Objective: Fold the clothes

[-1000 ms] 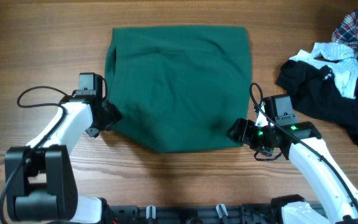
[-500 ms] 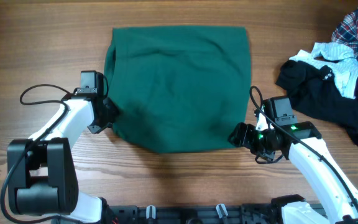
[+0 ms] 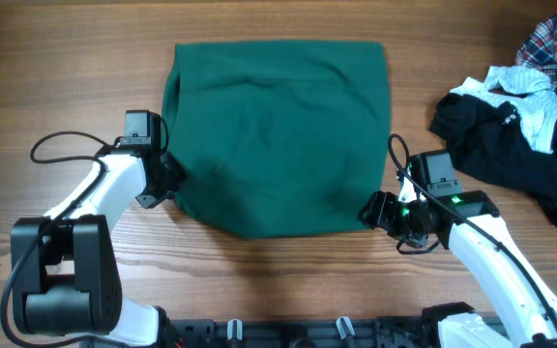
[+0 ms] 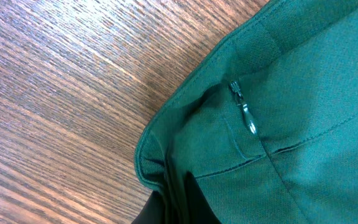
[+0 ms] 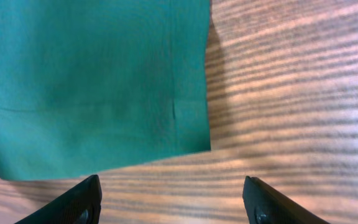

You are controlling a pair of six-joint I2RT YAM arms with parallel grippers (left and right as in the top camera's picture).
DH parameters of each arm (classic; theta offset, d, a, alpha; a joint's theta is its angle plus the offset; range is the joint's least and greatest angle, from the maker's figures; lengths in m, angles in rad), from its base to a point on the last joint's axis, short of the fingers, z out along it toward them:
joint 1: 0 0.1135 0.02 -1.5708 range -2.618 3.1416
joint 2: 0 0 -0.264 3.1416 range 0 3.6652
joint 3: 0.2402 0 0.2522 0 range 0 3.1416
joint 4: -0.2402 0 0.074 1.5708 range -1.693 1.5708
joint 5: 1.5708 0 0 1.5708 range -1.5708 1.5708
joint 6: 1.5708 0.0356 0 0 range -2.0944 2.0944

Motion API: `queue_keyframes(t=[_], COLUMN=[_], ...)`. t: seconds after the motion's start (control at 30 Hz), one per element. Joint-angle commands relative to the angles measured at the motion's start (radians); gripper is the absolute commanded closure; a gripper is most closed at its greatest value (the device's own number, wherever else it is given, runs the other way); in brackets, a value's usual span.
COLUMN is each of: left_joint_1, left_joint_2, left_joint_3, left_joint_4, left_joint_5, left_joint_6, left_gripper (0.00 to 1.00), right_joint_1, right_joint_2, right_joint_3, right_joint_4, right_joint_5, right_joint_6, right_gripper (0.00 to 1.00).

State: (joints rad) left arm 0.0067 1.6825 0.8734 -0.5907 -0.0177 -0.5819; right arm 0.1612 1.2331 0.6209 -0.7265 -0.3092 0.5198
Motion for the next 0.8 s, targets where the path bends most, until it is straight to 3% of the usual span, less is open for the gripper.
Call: queue_keyframes(t=[0.0,0.37,0.77], left_joint_1=[0.003,0.003,0.004], left_joint_2=[-0.014,-0.014,-0.014], left_joint_3=[-0.021,-0.021,-0.021], left_joint_4=[-0.011,-0.010,-0.006], left_joint_5=[-0.016,-0.002,-0.002], left_joint_6=[-0.002,0.001,0.001], left_gripper=[0.96,0.96,0.96], right_joint_1=[-0.002,-0.002,-0.002], right_joint_2=[0.009,0.027,0.244], right_joint_3=[-0.057,-0.109,-0.109], right_joint_4=[0.053,0.203,0.349], right_joint_5=[-0.001,-0.019,-0.094], right_joint_6=[-0.004,0.031,0.041], right_gripper=[0.27,0.28,0.29])
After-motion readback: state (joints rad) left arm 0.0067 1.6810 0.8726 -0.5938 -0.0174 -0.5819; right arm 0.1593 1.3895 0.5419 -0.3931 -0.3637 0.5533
